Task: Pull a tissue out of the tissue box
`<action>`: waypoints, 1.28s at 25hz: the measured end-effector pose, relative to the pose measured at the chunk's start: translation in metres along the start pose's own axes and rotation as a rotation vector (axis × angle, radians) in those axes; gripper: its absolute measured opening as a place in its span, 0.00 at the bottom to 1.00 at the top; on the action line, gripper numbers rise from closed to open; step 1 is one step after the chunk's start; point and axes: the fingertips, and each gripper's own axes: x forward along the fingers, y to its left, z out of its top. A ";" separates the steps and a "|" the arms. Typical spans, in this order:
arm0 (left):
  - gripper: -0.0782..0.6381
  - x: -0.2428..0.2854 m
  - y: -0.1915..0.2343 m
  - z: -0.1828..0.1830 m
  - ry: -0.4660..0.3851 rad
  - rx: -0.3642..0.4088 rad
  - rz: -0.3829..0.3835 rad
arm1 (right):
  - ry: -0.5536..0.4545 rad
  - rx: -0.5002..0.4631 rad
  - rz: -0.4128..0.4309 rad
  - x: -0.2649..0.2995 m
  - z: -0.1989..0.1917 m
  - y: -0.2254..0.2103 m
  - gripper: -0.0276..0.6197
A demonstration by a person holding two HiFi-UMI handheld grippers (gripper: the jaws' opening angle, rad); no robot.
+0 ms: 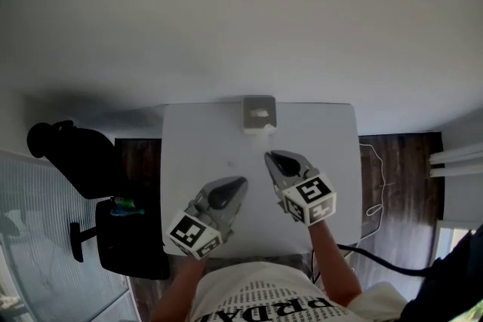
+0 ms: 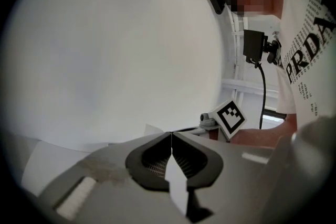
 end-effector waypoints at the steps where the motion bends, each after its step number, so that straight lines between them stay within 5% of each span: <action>1: 0.10 -0.004 -0.006 0.002 -0.003 0.003 -0.002 | -0.006 0.007 0.004 -0.008 0.002 0.007 0.05; 13: 0.10 -0.015 -0.048 0.028 -0.045 0.037 -0.049 | -0.074 -0.020 0.021 -0.070 0.031 0.061 0.05; 32: 0.10 -0.010 -0.056 0.041 -0.059 0.065 -0.061 | -0.113 -0.063 0.008 -0.084 0.043 0.067 0.05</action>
